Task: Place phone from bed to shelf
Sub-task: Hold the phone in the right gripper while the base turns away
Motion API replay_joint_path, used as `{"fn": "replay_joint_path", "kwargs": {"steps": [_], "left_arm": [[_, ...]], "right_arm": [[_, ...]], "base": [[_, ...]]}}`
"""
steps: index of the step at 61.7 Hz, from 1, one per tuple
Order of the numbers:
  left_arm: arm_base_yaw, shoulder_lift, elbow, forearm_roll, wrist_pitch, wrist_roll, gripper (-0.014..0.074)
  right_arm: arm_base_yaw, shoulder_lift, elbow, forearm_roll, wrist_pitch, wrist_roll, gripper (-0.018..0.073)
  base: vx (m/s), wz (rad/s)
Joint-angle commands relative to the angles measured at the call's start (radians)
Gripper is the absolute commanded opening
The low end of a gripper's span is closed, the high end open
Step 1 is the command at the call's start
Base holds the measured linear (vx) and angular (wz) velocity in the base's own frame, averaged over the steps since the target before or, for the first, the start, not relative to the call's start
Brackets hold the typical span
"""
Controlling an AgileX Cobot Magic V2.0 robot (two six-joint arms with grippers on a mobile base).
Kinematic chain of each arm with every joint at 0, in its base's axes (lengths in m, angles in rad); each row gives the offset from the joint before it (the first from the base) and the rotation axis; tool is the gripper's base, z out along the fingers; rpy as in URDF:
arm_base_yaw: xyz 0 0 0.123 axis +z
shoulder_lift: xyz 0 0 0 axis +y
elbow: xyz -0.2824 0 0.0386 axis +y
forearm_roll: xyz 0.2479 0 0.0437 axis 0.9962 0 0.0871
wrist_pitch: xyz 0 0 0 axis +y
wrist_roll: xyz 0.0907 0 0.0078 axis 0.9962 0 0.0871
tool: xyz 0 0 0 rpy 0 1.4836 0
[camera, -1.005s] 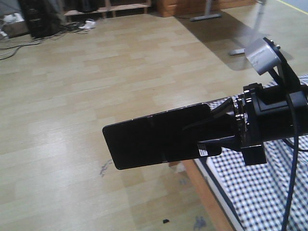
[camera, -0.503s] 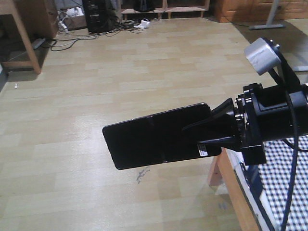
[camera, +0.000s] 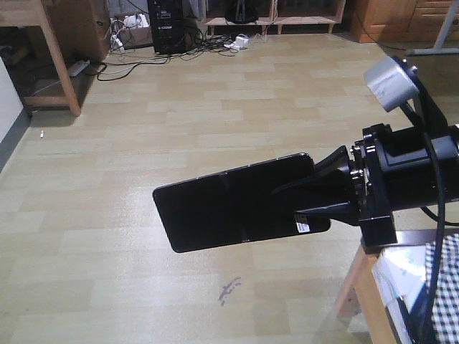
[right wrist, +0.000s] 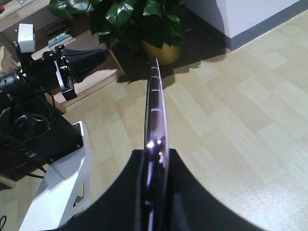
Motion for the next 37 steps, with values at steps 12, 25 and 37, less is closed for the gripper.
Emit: {"fn": "replay_joint_path", "kwargs": {"steps": [12,25,37], "left_arm": [[-0.005,-0.005,0.003,-0.009,-0.072,-0.004,0.0001],[-0.005,-0.005,0.003,-0.009,-0.072,-0.004,0.0001],[-0.005,-0.005,0.003,-0.009,-0.072,-0.004,0.0001]], "right_arm": [[0.000,-0.025,-0.026,0.094,0.071,-0.003,-0.0001],[0.000,-0.025,-0.026,0.094,0.071,-0.003,-0.0001],[0.000,-0.025,-0.026,0.094,0.070,-0.003,-0.0001]], "base": [[0.31,0.06],[0.33,0.00],[0.35,-0.02]]}}
